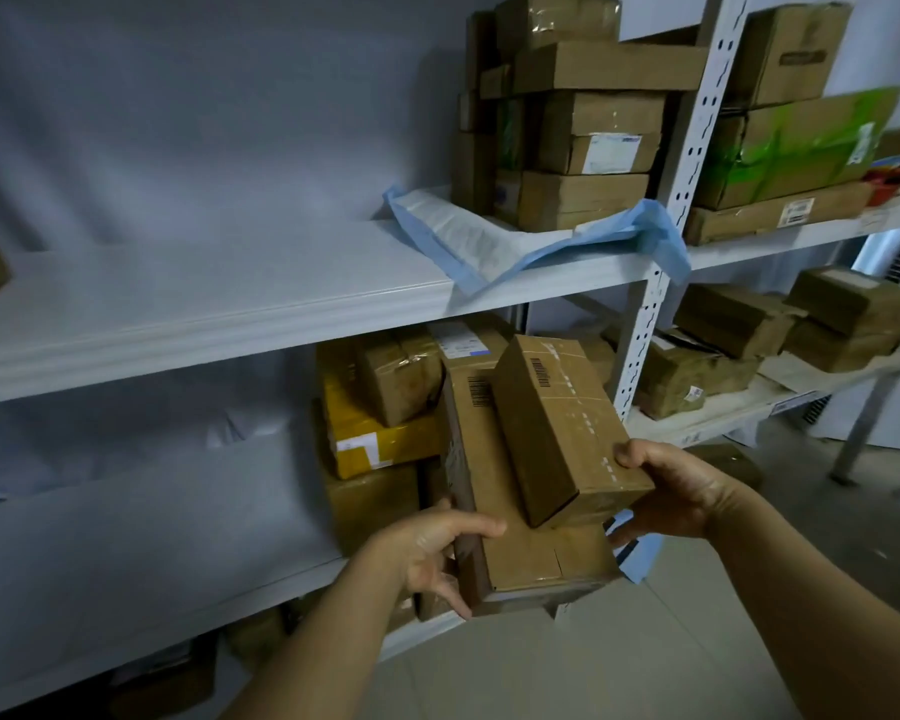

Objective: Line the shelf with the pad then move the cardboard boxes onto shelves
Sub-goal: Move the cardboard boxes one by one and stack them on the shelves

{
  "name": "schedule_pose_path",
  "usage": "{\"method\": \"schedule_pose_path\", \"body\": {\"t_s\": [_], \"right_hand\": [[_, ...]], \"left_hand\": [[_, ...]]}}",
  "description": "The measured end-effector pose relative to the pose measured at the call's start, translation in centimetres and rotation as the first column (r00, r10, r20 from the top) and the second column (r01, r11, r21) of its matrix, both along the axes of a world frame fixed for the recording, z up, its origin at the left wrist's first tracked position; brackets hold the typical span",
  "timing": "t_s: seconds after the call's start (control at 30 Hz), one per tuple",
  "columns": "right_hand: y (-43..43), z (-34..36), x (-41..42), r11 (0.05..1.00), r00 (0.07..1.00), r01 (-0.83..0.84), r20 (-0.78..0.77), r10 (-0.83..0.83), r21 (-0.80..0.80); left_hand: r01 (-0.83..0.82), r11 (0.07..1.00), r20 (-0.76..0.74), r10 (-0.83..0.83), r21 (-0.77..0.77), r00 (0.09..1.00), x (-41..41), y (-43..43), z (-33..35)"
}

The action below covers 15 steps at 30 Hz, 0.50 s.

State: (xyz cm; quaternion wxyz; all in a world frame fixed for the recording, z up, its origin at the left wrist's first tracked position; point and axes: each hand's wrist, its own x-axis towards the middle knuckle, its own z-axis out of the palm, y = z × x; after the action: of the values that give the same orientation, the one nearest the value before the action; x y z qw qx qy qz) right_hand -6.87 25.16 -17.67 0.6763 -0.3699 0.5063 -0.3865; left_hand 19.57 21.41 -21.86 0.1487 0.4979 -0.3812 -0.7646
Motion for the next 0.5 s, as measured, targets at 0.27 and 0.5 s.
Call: {"method": "schedule_pose_path", "body": {"t_s": [0.27, 0.5], "right_hand": [[-4.6, 1.3, -11.0, 0.995, 0.993, 0.099, -0.064, -0.099, -0.01], [-9.5, 1.8, -17.1, 0.999, 0.995, 0.038, -0.092, -0.037, 0.018]], "left_hand": [[-0.002, 1.0, 0.017, 0.002, 0.007, 1.0, -11.9, -4.8, 0.8], [-0.066, 0.996, -0.021, 0.068, 0.067, 0.997, -19.5, -7.3, -0.1]]}}
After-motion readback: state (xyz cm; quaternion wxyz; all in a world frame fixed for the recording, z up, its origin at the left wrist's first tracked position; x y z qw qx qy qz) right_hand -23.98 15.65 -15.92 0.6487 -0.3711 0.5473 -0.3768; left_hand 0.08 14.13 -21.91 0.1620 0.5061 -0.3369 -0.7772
